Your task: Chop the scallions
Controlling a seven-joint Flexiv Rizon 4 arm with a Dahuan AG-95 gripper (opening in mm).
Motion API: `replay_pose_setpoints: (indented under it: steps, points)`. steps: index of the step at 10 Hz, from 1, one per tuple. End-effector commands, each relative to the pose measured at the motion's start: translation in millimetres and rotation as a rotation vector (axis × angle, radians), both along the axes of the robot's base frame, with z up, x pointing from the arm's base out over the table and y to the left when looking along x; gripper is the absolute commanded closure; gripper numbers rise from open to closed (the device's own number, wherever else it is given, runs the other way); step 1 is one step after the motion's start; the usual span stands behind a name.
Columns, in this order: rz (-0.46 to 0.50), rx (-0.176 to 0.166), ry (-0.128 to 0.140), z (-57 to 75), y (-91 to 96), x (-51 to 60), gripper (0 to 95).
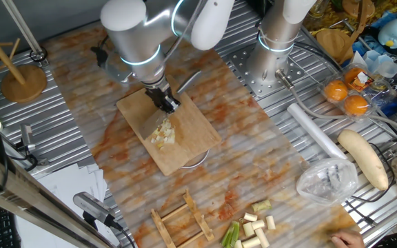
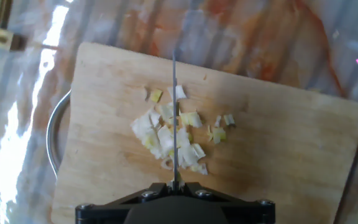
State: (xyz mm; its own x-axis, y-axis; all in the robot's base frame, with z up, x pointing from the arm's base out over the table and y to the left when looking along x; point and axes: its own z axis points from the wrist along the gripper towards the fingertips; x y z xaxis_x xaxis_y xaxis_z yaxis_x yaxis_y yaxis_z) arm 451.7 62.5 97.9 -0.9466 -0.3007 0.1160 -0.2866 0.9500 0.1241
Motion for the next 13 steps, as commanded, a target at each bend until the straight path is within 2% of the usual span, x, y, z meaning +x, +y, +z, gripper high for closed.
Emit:
replay_pose_setpoints:
  steps: [1,3,4,6,7,11,13]
  points:
    - [-0.067,0.016,0.001,5.3,4.9,-5.1,95.0]
    - [-0.107,0.027,0.004,6.7,6.5,-7.0,95.0]
    - [-0.161,0.052,0.011,6.9,6.9,-7.4,95.0]
    - [-0.299,0.123,0.041,7.5,8.1,-8.4,95.0]
    - [-0.315,0.139,0.05,8.2,9.2,-9.2,95.0]
    - [-0.285,0.129,0.04,8.2,18.8,-8.1,95.0]
    - [-0.265,0.12,0.019,7.7,22.6,-6.3,95.0]
